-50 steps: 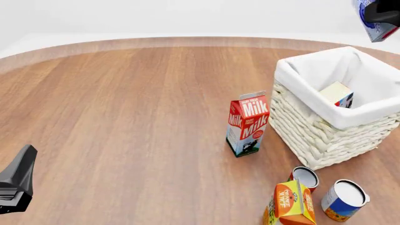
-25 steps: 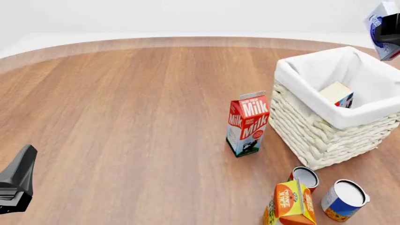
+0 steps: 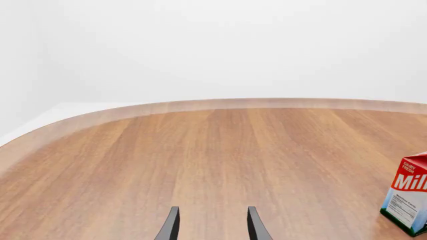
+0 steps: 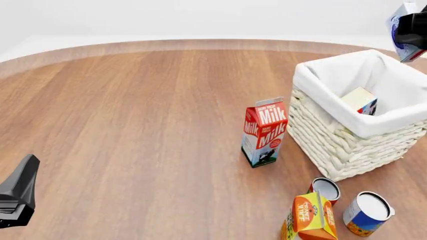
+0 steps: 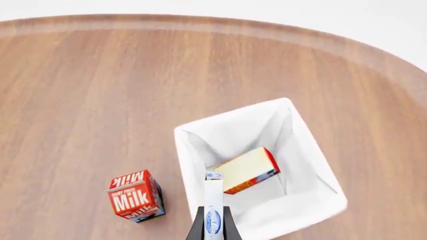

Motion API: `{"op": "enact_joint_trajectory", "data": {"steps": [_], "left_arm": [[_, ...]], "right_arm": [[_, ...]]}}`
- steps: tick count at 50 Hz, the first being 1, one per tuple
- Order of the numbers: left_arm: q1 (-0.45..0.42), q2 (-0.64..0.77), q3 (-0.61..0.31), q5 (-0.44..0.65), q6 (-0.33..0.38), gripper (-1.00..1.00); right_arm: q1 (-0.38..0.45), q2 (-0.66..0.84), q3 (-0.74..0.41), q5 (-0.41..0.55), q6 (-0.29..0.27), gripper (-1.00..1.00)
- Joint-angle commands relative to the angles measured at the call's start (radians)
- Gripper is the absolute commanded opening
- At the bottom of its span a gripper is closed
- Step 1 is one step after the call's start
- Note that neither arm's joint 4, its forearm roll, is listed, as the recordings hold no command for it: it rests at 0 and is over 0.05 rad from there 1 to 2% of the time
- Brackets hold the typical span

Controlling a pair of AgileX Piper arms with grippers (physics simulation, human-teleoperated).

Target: Pick up the cream cheese box and the butter, and put them in the basket.

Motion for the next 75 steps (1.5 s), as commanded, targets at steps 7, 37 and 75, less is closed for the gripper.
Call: {"op": "enact_joint_trajectory", "data": {"steps": [7,37,75], "left_arm": [[0.000,0.000,0.000,0.000,0.000,1.00],[0.000,0.000,0.000,0.000,0.000,1.00],[0.000,0.000,0.000,0.000,0.000,1.00]], "right_arm": [[0.000,0.052,0.049,-0.086,0.008,-1.00],[-0.014,0.094,0.076,-0.149,0.022,-1.00],[-0.033,0.182,0.075,-0.202,0.018,-1.00]]}}
